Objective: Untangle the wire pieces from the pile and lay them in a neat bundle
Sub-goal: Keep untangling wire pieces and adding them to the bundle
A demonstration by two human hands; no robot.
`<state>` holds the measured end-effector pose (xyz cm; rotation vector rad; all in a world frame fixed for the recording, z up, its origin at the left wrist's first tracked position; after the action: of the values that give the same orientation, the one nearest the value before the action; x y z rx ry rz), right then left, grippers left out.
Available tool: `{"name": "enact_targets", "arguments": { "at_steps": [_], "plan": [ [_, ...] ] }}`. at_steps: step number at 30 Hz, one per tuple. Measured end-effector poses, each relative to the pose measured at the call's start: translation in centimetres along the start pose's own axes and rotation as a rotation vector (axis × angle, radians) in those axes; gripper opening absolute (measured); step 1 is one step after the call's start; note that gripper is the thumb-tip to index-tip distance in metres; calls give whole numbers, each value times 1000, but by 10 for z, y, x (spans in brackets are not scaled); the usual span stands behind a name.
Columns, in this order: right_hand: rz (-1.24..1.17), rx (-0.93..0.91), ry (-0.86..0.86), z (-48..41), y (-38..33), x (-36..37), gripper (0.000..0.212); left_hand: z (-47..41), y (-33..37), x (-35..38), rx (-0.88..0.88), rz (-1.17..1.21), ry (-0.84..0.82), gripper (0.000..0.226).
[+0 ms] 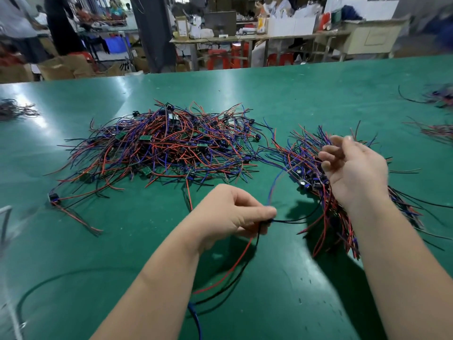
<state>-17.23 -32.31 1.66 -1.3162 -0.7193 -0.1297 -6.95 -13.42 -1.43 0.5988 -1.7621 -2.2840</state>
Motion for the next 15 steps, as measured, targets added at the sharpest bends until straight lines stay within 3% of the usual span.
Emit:
{"name": "enact_targets", "arguments": {
  "at_steps": [2,4,6,8,11,15],
  "plan": [
    [90,-14,-51,3,3,8,17,-2,-1,-18,2,120,183,17],
    [330,-29,-311,18,16,37,5,-3,-3,-29,13,245,308,14],
    [632,-95,-644,45,34,69,9,-4,-3,-28,23,271,339,16],
    [895,-220,-801,64,46,83,13,-5,-5,-25,12,206,324,24],
    [1004,-381,-678,58,34,79,18,-5,-8,-33,-9,64,345,28],
    [1025,-541,-272,34,-11,49,15,19,18,-93,119,-693,848,8]
  ]
}}
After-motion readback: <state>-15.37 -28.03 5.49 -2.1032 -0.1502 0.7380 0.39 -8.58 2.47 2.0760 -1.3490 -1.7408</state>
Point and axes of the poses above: each hand's wrist, its own z-axis away from the middle knuckle, its own x-axis out of the palm, y = z × x, the point moved 9 cm from there along -z, towards the middle knuckle, and after that the axes turned 5 degrees about -z, right-handed, at the moved point
